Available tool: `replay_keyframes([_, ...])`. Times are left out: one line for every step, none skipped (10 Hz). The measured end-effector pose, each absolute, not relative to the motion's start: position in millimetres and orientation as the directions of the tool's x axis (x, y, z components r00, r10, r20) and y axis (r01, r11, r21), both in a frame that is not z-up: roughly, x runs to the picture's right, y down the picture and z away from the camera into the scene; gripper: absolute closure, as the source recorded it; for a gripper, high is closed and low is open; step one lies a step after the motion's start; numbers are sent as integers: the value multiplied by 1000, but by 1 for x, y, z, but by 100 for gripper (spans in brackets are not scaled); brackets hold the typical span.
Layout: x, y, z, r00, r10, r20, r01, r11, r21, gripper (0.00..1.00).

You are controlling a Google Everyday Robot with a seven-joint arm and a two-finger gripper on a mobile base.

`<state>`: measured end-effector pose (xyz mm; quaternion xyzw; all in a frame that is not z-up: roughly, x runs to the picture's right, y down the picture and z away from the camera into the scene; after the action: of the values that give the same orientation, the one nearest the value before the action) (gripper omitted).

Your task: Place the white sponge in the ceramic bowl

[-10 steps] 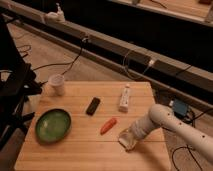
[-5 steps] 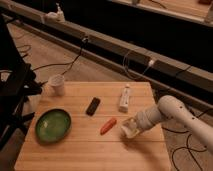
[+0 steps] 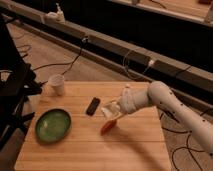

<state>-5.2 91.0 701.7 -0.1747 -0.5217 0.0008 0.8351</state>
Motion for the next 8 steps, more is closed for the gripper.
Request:
replay_keyframes([-17, 83, 697, 432, 174, 885, 180, 945, -274, 100])
replay_keyframes([-17, 83, 697, 432, 175, 885, 178, 945, -273, 100])
replay_keyframes([-16, 82, 697, 432, 175, 885, 177, 946, -273, 100])
replay_keyframes([-17, 82, 697, 432, 175, 885, 178, 945, -273, 100])
replay_keyframes([-18, 82, 697, 431, 174, 885, 179, 945, -273, 100])
replay_keyframes([-17, 83, 697, 432, 173, 885, 182, 944, -274, 100])
replay_keyframes([-16, 84, 697, 438, 166, 884, 192, 943, -273, 100])
replay_keyframes([-26, 84, 698, 442, 126, 888, 237, 939, -250, 100])
